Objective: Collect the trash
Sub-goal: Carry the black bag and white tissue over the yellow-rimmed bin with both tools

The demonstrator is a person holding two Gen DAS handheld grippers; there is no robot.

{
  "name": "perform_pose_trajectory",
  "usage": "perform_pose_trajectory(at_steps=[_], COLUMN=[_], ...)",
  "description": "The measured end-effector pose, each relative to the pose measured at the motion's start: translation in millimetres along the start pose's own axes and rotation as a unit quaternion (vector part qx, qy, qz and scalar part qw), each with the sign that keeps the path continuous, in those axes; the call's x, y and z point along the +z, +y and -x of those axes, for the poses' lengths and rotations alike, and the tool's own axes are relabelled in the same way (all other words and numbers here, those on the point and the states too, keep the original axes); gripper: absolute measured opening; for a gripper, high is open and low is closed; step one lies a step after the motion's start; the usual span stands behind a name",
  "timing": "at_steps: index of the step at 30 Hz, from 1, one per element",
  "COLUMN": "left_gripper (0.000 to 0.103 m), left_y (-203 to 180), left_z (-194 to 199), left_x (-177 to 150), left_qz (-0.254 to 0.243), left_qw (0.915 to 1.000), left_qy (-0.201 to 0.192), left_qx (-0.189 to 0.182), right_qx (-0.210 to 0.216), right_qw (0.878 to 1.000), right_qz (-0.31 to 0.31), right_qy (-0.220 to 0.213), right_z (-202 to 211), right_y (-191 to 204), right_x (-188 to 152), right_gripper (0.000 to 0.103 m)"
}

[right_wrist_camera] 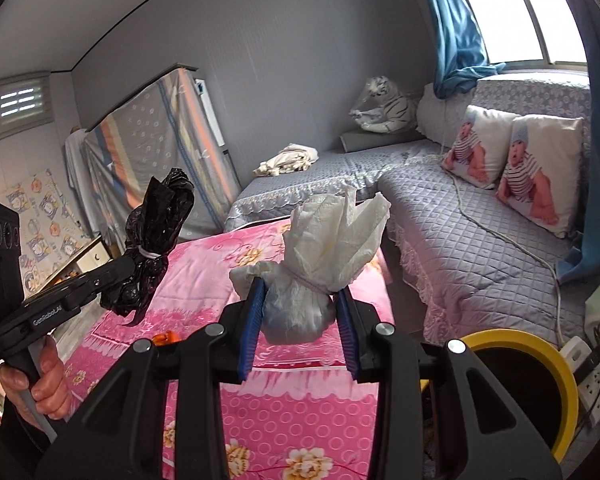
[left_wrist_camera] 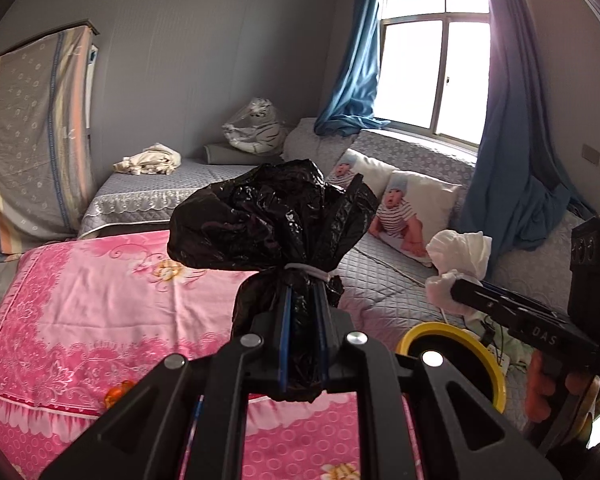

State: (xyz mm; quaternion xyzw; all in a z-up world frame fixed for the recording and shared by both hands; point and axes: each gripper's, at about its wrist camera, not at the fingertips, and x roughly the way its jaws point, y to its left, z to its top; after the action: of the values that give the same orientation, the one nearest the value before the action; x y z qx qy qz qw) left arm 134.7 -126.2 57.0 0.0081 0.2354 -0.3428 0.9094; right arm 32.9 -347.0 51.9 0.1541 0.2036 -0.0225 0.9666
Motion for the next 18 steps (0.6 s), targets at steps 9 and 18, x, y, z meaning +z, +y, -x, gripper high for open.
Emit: perform_pose_trajectory(at_steps=[9, 18], left_gripper=[0.01, 0.01], left_y=[-46.8, -90.0], left_z=[-22.4, -55.2], left_x=[1.1, -4.3], left_qz=[-0.024, -0.041], left_qw=[0.9986, 0.994], left_qy=[0.005, 0.029], left_qx=[-0.048, -0.097], right_qx=[-0.062, -0.11], right_qw=[0.997, 0.99], right_qz=[-0.037, -0.087], right_qy=[-0.025, -0.031], right_z=[26.4, 41.1], right_y=[-47.5, -99.9], right_x=[-6.1, -21.1], right_gripper=[0.033, 0.033])
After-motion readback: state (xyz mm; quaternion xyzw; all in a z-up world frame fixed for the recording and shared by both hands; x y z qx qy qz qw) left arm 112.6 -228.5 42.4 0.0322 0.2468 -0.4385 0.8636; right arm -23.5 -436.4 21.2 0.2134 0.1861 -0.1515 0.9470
